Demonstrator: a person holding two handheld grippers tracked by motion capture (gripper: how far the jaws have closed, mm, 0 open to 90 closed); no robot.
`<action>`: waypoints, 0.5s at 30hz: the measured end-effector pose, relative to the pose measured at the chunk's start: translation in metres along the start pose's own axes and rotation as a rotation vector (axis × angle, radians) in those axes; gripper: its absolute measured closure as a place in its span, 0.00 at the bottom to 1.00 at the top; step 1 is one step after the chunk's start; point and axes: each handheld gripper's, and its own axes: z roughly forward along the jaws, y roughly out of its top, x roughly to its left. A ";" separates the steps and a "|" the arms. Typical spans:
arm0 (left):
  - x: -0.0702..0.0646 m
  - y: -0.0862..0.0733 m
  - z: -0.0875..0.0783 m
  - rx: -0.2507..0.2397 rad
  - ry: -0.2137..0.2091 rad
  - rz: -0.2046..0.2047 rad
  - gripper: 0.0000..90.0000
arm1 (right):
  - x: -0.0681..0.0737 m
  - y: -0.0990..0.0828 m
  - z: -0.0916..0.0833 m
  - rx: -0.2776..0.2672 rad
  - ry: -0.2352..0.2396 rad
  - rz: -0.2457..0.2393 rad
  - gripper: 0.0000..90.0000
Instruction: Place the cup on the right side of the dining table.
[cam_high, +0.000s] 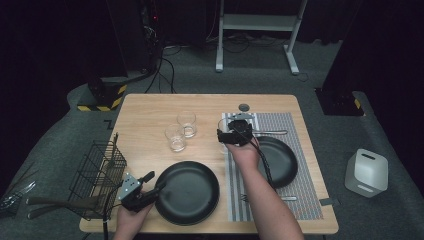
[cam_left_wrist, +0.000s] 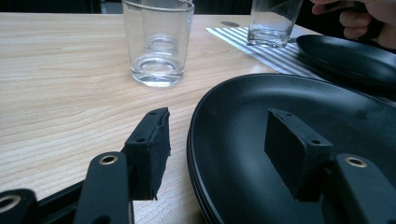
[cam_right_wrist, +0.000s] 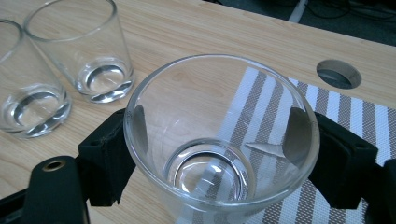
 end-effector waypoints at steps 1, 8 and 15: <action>0.000 0.000 0.000 0.000 0.000 0.000 0.45 | -0.001 0.000 0.001 0.001 -0.004 0.001 0.21; 0.000 0.000 0.000 0.000 -0.002 0.000 0.45 | -0.007 -0.004 0.006 0.010 -0.023 0.010 0.21; 0.000 0.000 0.000 0.001 -0.003 0.000 0.45 | -0.012 -0.008 0.009 0.023 -0.037 0.021 0.21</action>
